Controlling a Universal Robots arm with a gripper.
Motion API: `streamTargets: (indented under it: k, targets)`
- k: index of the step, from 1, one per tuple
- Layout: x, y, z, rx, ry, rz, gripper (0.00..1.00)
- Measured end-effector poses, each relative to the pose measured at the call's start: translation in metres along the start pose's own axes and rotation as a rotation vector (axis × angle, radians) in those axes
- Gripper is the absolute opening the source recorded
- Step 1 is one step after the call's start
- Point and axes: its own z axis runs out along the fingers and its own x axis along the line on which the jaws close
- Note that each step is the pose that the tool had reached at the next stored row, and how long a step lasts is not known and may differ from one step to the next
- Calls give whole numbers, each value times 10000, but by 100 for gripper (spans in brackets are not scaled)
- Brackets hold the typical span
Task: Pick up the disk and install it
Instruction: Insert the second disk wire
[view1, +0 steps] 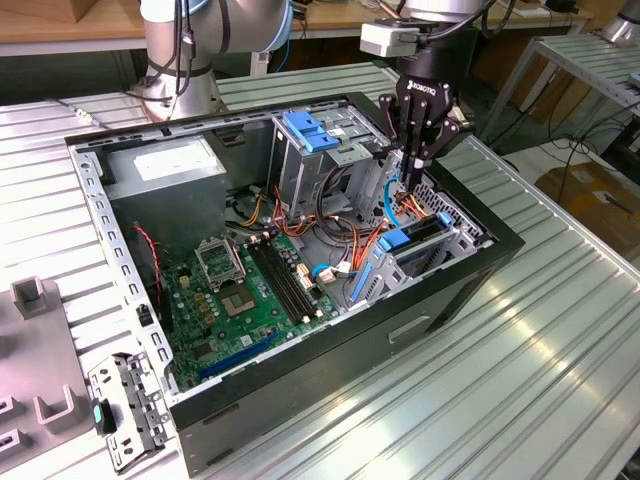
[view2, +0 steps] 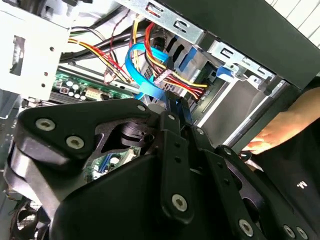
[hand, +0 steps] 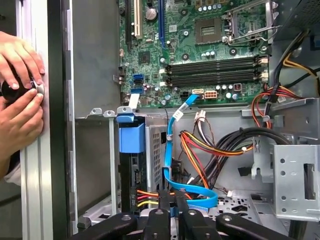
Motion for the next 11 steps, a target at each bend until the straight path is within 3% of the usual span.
streamTargets:
  k: [2, 3, 9, 10, 11]
  targets:
    - [-5, -1, 14, 4, 109, 3, 17]
    - [-6, -1, 19, 5, 137, 4, 24]
    - [13, 11, 32, 11, 148, 7, 16]
    - [21, 24, 35, 19, 148, 9, 16]
    - [35, 76, 41, 49, 146, 18, 16]
